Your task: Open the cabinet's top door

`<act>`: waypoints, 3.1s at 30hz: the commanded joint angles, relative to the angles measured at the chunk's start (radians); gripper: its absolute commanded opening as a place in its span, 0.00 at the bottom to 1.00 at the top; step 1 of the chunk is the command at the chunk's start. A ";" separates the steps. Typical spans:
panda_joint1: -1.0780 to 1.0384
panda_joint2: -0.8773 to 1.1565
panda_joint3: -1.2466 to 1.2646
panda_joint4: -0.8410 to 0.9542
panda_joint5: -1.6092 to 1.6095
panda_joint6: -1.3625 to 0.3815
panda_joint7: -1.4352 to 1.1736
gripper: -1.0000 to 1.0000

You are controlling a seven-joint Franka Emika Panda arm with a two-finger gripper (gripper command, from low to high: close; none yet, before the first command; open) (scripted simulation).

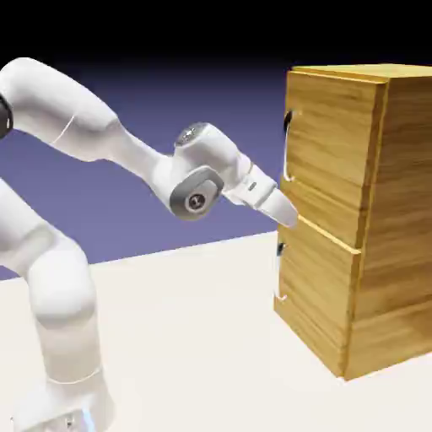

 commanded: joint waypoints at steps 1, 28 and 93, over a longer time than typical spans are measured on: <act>-0.013 -0.007 0.016 0.006 0.044 -0.001 -0.030 0.50; -0.373 -0.198 0.445 0.174 1.218 -0.037 -0.843 0.50; -0.268 -0.154 0.434 0.225 2.596 -0.291 -2.298 0.00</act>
